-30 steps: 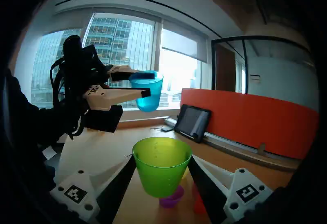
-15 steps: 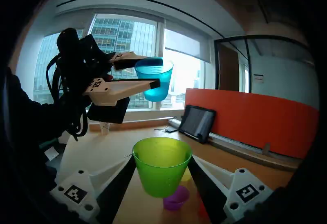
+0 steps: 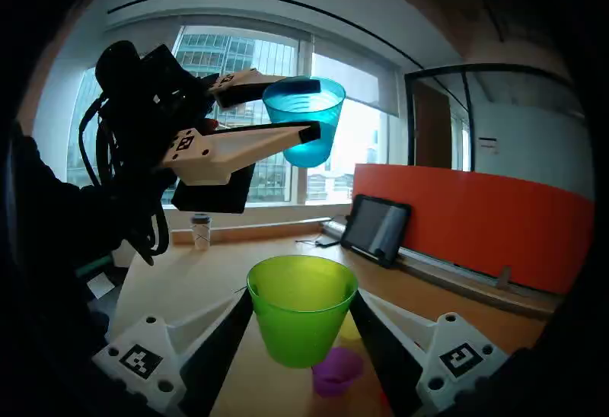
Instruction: Pour water
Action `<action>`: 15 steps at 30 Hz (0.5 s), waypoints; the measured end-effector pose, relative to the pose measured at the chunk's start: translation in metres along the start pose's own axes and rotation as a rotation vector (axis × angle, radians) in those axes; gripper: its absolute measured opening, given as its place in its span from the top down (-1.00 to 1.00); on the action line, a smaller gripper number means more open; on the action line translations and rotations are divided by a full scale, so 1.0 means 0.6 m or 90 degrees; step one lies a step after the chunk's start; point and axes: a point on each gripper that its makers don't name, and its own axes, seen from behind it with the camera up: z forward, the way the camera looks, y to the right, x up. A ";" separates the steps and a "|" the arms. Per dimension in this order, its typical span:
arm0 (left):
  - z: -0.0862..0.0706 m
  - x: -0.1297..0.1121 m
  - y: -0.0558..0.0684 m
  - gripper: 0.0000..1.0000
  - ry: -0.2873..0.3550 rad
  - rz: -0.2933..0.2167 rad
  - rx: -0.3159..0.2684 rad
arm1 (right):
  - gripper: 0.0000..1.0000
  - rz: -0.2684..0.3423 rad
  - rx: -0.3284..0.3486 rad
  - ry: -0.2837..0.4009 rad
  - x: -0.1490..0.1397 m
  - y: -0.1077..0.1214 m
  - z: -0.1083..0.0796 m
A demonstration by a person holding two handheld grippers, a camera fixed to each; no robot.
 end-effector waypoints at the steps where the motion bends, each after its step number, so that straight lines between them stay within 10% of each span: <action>1: 0.001 0.001 0.000 -0.75 0.000 0.006 0.000 | -0.81 0.000 0.001 0.000 0.000 -0.001 0.001; 15: 0.011 0.015 -0.006 -0.74 0.010 0.066 0.000 | -0.81 0.000 0.010 -0.001 -0.005 0.001 0.006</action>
